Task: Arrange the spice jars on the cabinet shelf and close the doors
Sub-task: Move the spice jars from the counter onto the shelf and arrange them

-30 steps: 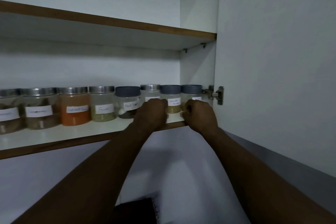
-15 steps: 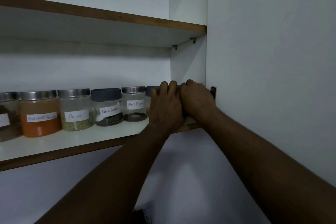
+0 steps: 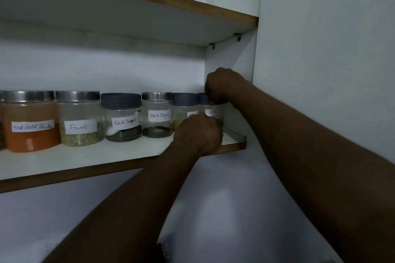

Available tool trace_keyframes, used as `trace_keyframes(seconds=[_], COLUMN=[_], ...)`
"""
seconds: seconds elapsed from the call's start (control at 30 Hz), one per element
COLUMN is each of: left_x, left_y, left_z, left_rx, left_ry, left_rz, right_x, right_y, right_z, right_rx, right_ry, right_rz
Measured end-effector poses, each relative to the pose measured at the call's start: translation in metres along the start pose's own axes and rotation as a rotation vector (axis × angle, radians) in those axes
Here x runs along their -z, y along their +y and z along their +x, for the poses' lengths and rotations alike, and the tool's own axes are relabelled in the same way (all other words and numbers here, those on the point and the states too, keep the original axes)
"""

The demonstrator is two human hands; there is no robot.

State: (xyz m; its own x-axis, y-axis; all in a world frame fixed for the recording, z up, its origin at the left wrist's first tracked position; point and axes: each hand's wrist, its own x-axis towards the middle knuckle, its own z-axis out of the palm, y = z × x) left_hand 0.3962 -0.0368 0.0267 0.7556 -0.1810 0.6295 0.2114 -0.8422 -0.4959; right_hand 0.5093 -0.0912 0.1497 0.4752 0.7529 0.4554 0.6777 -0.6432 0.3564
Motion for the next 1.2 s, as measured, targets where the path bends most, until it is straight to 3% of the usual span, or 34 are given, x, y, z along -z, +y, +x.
trace_keyframes(seconds=[0.07,0.4,0.47,0.6,0.7,0.8,0.87,0.97,1.07,1.2], left_x=[-0.010,-0.021,-0.018,-0.005,-0.007,0.009,0.017,0.005,0.004,0.004], left_y=[-0.002,-0.003,-0.003,-0.003,-0.004,-0.008,-0.007,-0.010,-0.022,-0.027], left_z=[0.002,0.005,0.007,0.013,0.010,0.000,-0.006,-0.013,-0.022,-0.030], left_rx=[-0.012,0.100,0.112,0.361,0.320,0.352,0.318,0.320,0.442,0.428], left_ry=[-0.086,-0.079,-0.177,-0.206,-0.311,-0.260,-0.182,-0.106,-0.102,-0.159], left_rz=[0.027,-0.048,-0.045,-0.209,-0.203,-0.266,-0.150,-0.274,-0.379,-0.305], right_x=[-0.004,-0.022,-0.027,-0.031,-0.029,-0.028,-0.026,-0.011,0.018,0.041], right_y=[-0.002,-0.014,-0.016,-0.019,-0.020,-0.020,-0.020,-0.019,-0.022,-0.033], right_z=[0.010,0.042,0.045,0.050,0.050,0.046,0.041,0.036,0.033,0.018], right_rx=[0.002,-0.049,-0.053,-0.039,-0.034,-0.004,0.004,-0.003,0.036,0.127], right_ry=[-0.006,0.023,0.046,0.055,0.035,-0.011,-0.026,0.025,0.066,-0.007], right_rz=[0.012,0.042,0.047,0.062,0.069,0.054,0.025,0.016,0.164,0.418])
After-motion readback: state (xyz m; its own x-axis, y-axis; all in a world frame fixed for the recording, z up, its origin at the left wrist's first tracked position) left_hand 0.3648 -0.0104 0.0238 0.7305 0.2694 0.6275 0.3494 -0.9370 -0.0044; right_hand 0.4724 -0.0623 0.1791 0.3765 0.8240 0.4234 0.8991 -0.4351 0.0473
